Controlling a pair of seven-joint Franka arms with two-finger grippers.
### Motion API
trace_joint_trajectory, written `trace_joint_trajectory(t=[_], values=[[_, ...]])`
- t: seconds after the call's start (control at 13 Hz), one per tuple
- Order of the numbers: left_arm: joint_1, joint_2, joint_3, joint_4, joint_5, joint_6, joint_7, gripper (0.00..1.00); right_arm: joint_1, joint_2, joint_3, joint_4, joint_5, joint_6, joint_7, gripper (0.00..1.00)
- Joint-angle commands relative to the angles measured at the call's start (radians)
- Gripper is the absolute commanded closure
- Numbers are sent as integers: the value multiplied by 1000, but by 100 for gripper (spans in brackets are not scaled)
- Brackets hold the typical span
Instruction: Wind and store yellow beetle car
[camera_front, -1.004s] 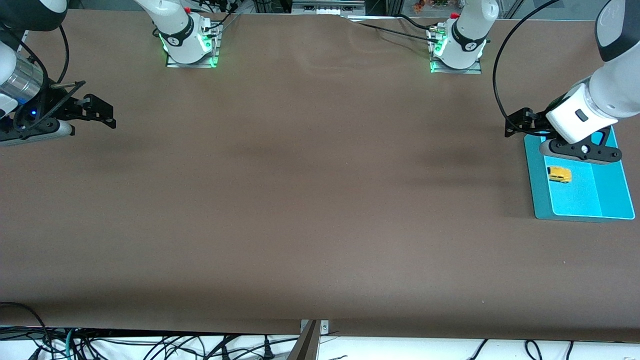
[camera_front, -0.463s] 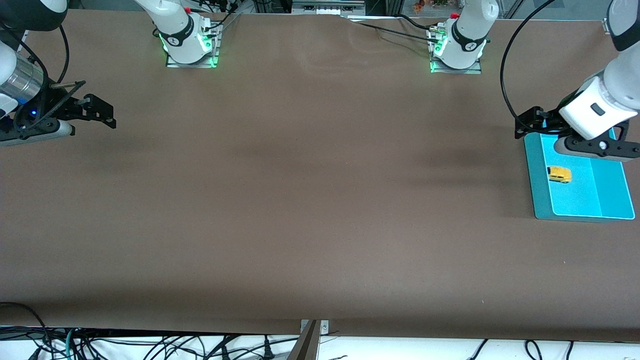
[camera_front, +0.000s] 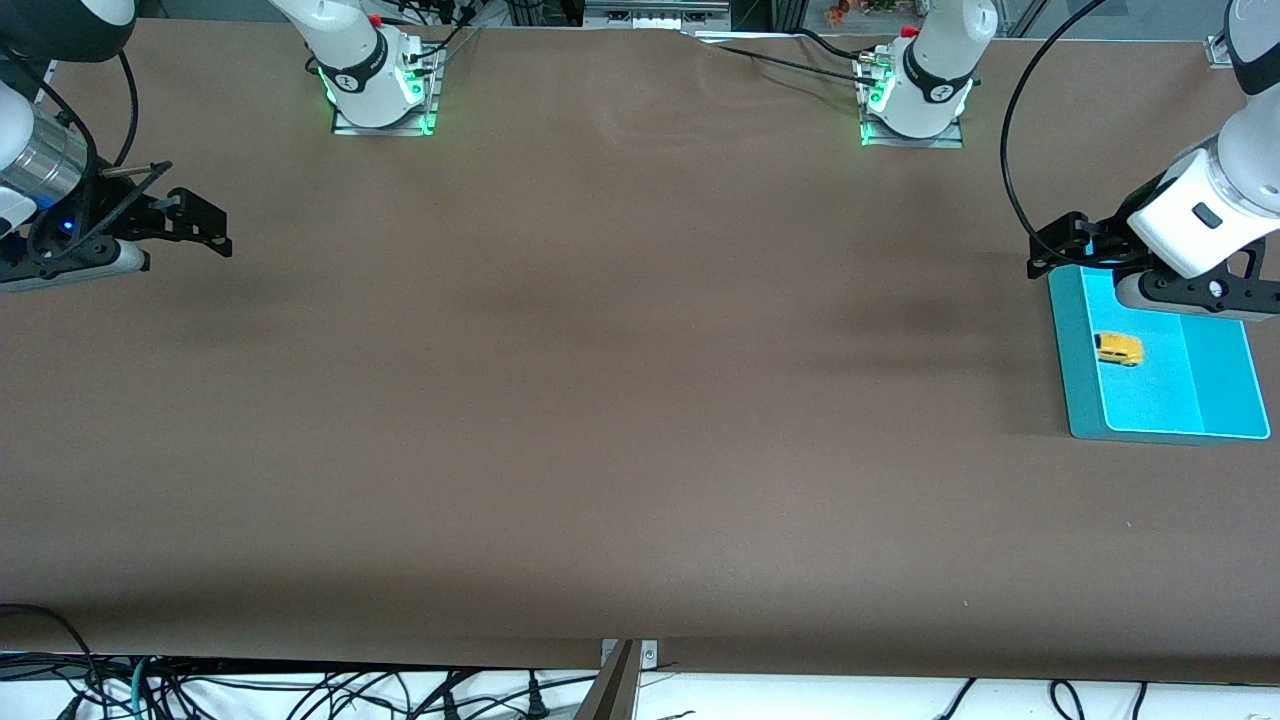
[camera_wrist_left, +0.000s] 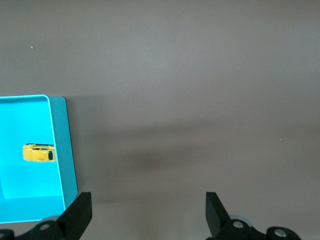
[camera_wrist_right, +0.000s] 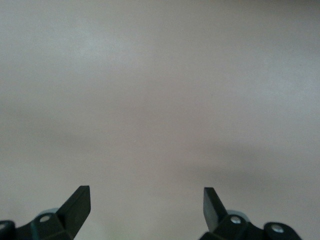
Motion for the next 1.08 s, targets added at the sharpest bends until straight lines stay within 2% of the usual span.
trace_joint_trajectory(t=[0.0,1.0], values=[[18,37,4,52,-18,-18,11,0,8,2,-5,23,-13,-18,7,0],[10,45,0,55,-18,-17,33,0,8,1,-4,22,-13,-20,15,0]])
